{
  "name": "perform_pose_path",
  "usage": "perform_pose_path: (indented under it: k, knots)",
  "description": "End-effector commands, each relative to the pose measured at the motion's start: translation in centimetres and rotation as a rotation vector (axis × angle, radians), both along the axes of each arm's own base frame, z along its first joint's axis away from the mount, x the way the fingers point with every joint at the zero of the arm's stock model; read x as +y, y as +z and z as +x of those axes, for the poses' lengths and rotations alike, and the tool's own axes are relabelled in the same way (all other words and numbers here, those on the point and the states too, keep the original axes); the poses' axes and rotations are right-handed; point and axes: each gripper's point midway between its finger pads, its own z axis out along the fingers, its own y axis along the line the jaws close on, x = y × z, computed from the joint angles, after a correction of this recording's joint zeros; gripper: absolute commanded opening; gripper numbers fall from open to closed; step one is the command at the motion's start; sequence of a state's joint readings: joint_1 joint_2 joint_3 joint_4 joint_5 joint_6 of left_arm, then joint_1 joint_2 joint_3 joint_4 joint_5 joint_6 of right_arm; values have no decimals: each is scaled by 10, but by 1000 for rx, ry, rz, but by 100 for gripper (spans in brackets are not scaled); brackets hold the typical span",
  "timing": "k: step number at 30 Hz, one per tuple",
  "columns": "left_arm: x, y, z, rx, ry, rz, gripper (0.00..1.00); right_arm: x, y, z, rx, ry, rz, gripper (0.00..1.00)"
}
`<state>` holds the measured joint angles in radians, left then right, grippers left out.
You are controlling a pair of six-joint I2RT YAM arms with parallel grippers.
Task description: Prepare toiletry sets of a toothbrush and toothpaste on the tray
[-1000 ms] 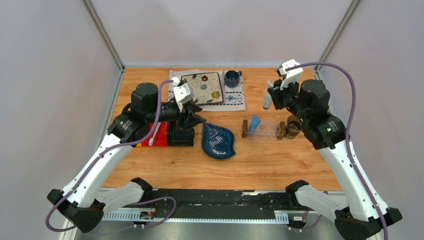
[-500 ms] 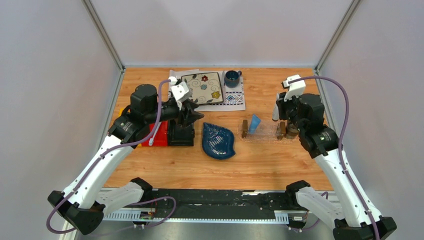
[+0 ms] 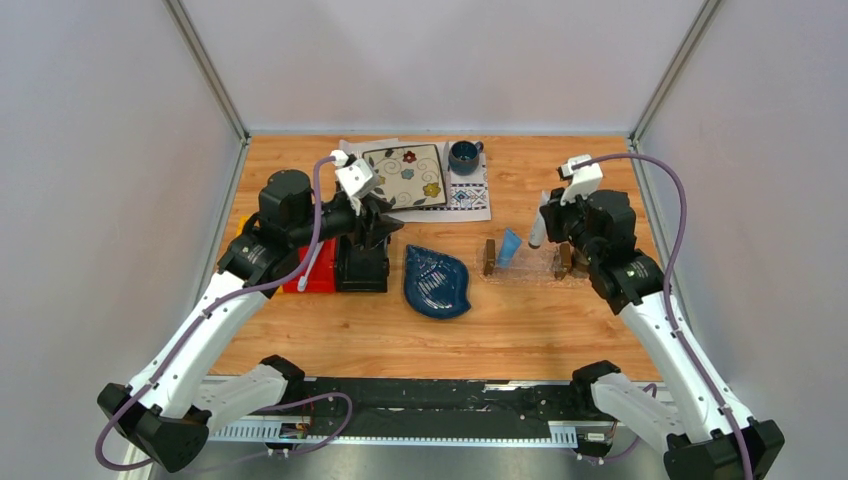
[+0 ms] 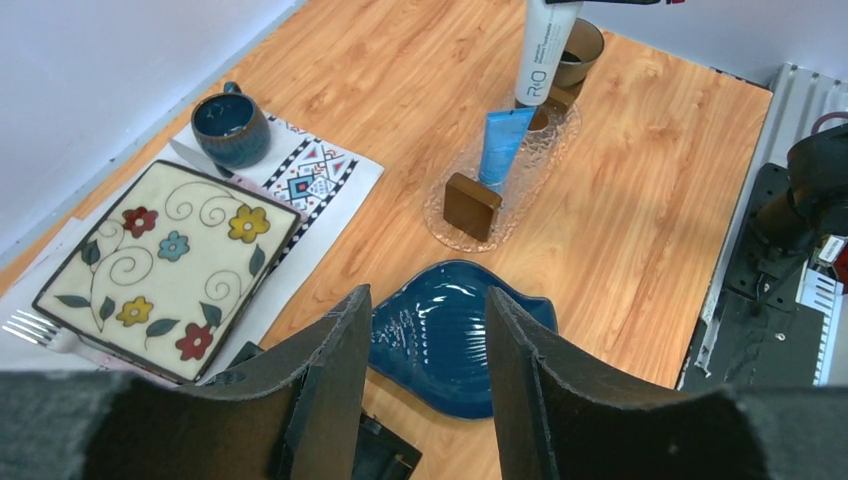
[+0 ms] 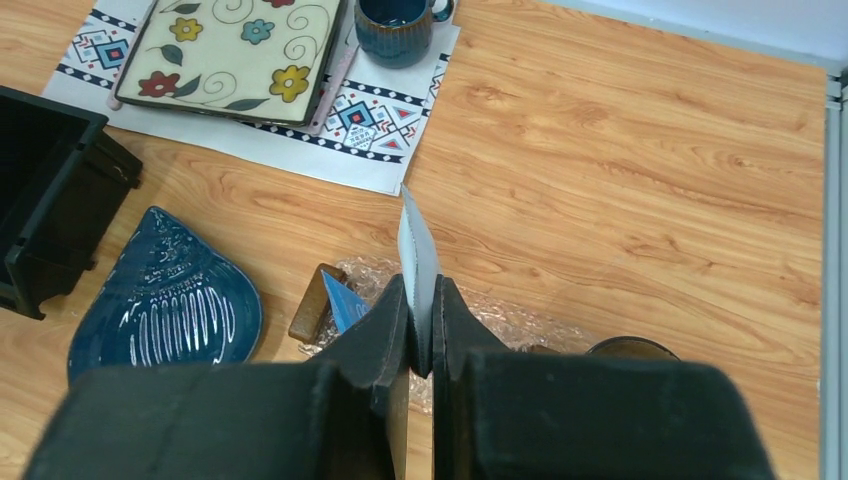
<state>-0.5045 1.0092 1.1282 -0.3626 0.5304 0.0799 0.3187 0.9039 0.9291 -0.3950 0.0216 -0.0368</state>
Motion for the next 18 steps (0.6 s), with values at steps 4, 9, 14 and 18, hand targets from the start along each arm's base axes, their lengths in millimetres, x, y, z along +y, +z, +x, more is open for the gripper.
perform_pose_path:
  k: [4, 9, 14, 18]
  knots:
    - [2, 14, -1, -38, 9, -39, 53, 9, 14, 12, -65, 25, 67, 0]
    - [3, 12, -1, -36, 10, -37, 53, 8, 3, 15, -41, 27, 65, 0]
    - [2, 11, 1, -36, 12, -35, 53, 8, -6, 17, -22, 21, 97, 0]
    - [1, 9, 3, -29, 6, -36, 53, 10, -10, 17, -15, 29, 104, 0]
